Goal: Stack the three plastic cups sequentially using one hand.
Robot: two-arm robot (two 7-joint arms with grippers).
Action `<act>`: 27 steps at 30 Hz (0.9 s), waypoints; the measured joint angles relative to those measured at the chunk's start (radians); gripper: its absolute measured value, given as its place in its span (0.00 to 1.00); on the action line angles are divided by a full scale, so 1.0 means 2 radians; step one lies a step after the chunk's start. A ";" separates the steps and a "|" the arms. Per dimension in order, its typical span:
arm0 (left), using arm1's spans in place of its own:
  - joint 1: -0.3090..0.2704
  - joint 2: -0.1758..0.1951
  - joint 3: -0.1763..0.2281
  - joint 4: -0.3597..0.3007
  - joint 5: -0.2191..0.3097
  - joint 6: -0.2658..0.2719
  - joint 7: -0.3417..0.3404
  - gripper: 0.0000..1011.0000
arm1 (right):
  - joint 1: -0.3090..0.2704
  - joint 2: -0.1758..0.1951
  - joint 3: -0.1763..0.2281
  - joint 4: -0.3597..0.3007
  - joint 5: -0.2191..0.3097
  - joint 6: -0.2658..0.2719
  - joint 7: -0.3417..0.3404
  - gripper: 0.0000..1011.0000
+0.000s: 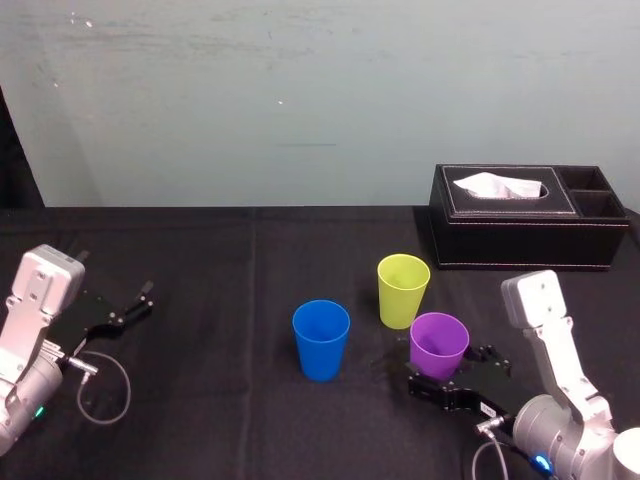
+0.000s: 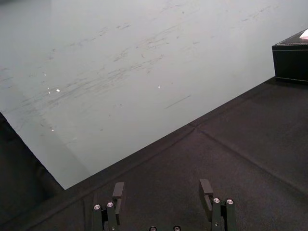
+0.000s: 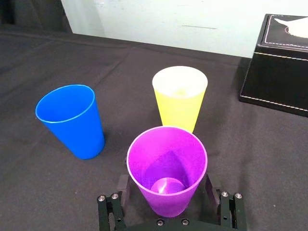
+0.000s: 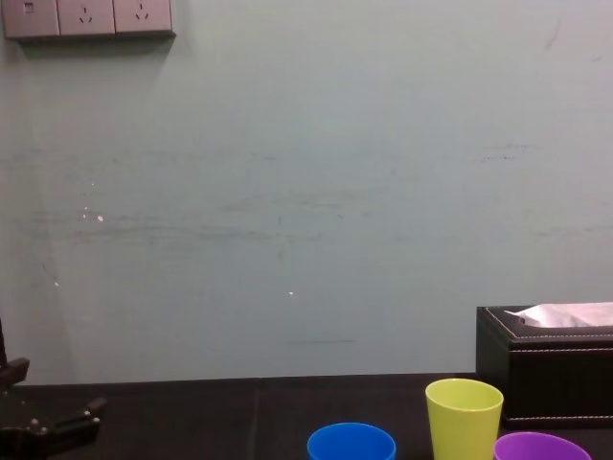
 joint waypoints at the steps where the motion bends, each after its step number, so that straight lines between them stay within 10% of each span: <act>1: 0.000 0.000 0.000 0.000 0.000 0.000 0.000 0.99 | 0.001 -0.001 0.000 0.002 -0.001 0.000 0.000 0.99; 27: 0.000 0.000 0.000 0.000 0.000 0.000 0.000 0.99 | 0.008 -0.038 0.013 0.024 -0.037 -0.004 0.002 0.99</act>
